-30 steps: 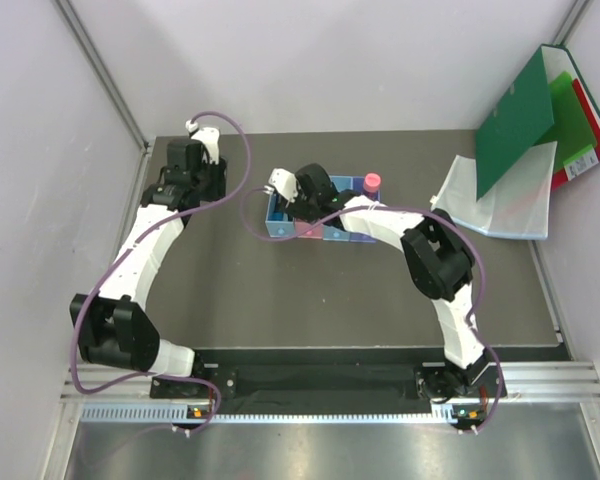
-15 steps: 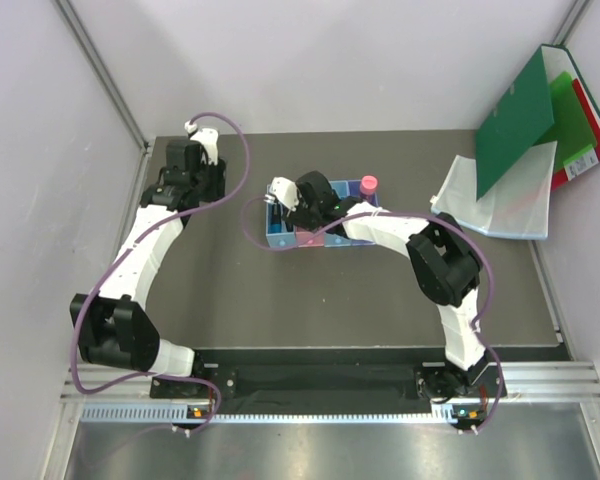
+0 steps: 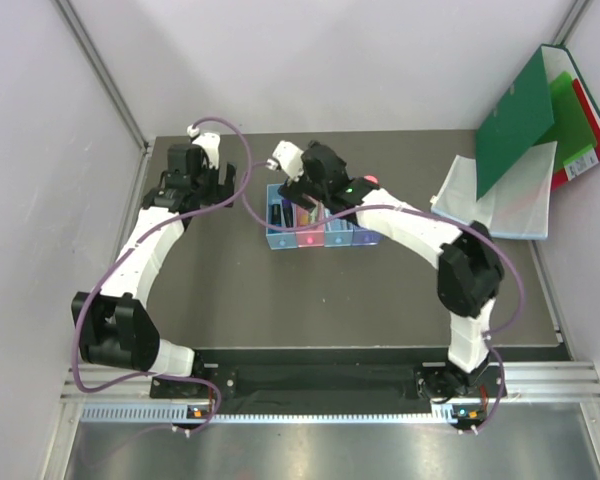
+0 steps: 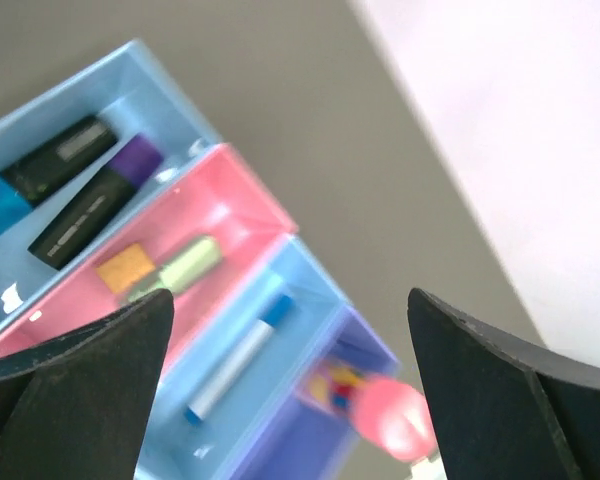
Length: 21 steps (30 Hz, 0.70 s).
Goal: Sort the stationery into containers
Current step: Reset both arms
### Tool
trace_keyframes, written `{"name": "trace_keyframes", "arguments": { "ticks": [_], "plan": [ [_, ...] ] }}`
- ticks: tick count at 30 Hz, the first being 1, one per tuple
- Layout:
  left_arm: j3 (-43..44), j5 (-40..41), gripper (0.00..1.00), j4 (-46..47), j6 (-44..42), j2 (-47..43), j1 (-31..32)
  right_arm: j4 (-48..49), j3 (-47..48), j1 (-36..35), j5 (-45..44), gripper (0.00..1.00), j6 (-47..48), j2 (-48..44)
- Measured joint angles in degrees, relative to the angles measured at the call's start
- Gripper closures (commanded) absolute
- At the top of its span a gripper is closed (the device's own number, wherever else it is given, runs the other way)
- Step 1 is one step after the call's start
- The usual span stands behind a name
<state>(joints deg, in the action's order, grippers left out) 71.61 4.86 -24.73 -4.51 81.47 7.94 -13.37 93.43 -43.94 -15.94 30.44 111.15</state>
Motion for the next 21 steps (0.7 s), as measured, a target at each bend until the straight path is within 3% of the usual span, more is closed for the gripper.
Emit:
{"name": "trace_keyframes", "arguments": {
  "ticks": [9, 15, 21],
  "plan": [
    [1.07, -1.27, 0.01, -4.26, -4.00, -6.51, -0.28, -11.93, 0.92, -0.55, -7.63, 0.00, -4.44, -25.81],
    [0.57, -10.16, 0.01, -12.59, -7.58, -16.35, -2.01, -29.14, -1.92, 0.52, -2.75, 0.00, -11.82, -40.19],
    [-4.28, -17.33, 0.01, -18.45, -8.72, -26.27, -2.56, -37.27, -9.14, 7.28, 1.40, 0.00, -17.62, -51.25]
  ]
}}
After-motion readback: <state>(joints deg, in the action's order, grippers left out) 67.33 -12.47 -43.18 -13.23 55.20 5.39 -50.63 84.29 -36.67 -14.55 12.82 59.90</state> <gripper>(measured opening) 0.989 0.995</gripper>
